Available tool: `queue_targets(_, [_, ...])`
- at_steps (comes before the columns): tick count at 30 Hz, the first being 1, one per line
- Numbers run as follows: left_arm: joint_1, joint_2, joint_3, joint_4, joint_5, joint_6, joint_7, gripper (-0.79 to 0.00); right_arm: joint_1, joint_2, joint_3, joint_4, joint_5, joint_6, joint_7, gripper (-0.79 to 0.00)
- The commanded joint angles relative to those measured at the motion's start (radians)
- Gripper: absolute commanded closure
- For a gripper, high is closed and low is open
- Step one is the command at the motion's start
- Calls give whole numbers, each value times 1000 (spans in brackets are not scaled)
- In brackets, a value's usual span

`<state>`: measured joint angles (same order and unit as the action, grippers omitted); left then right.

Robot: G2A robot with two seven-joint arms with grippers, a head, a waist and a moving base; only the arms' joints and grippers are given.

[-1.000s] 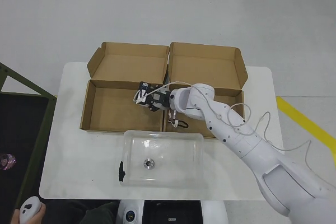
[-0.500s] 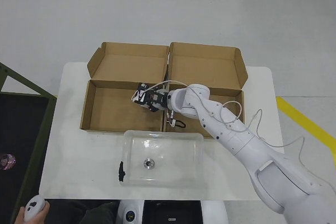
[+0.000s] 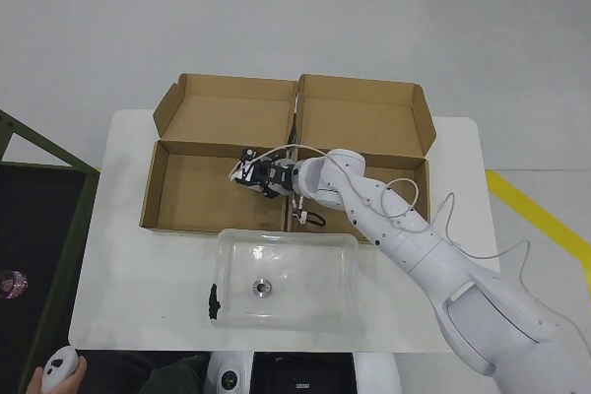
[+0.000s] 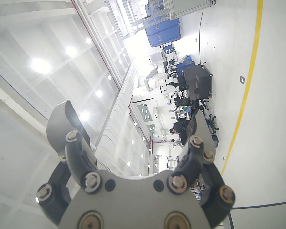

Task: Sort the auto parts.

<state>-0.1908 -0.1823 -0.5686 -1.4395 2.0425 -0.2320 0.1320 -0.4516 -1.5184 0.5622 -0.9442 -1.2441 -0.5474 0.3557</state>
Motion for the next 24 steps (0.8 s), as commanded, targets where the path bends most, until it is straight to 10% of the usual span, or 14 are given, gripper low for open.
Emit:
queue_targets(1, [0, 0, 0, 0, 0, 0, 0, -785, 1, 0, 7, -9, -6, 2, 0, -468])
queue_targets(24, [0, 0, 0, 0, 0, 0, 0, -785, -216, 85, 161, -474, -60, -152, 91, -570])
